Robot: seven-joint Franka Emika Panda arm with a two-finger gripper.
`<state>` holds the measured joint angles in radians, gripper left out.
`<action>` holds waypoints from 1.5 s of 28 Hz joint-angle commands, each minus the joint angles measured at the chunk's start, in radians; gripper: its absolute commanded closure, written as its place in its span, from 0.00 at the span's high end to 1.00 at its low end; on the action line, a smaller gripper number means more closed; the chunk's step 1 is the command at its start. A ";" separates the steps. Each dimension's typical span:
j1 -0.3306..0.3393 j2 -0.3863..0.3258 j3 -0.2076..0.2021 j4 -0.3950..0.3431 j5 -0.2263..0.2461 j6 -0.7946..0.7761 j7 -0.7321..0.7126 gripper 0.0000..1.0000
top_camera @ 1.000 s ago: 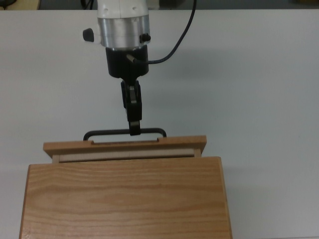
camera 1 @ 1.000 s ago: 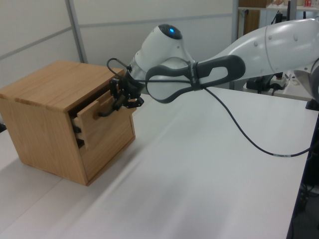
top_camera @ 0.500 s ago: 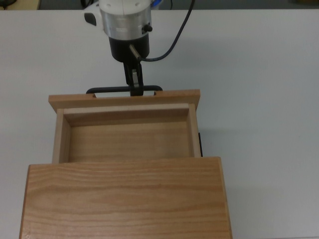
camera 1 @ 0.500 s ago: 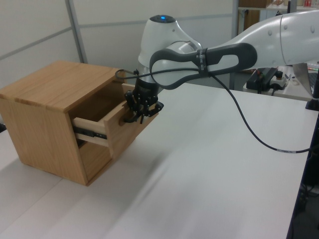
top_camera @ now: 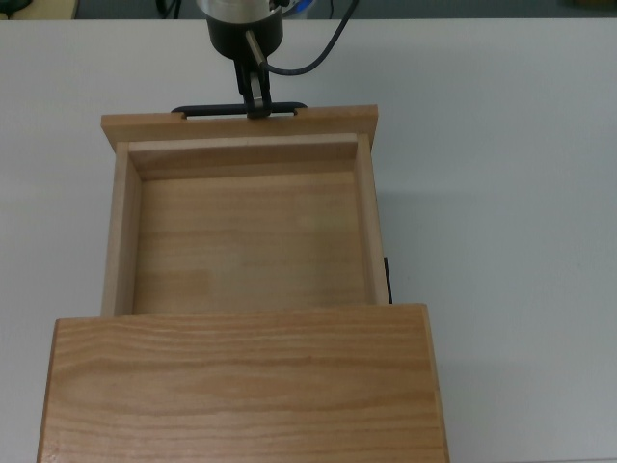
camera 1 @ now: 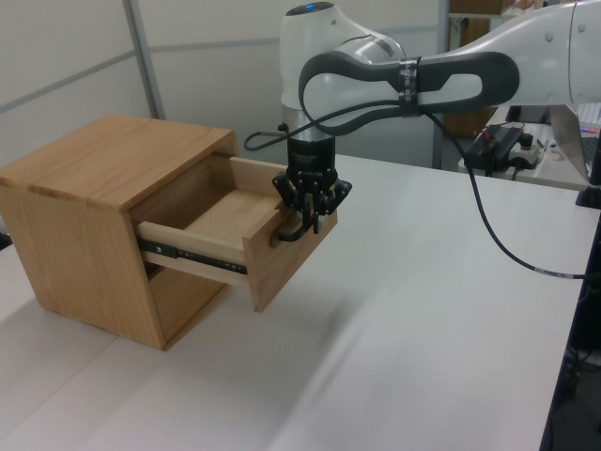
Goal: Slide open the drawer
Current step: 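Open the gripper, release the handle and lift the gripper away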
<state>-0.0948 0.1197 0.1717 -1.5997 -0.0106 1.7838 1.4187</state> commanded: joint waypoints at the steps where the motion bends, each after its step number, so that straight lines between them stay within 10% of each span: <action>1: -0.006 -0.031 -0.003 -0.036 0.004 -0.006 -0.029 0.00; 4: -0.013 -0.031 -0.003 -0.002 0.006 0.026 -0.030 0.05; 8: -0.034 -0.031 -0.003 0.033 0.017 0.034 -0.032 0.79; 11: -0.037 -0.034 -0.003 0.066 0.018 0.032 -0.044 1.00; 42: -0.060 -0.175 -0.012 0.145 -0.048 -0.336 -1.285 1.00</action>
<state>-0.1343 -0.0527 0.1602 -1.4555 -0.0306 1.4849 0.3102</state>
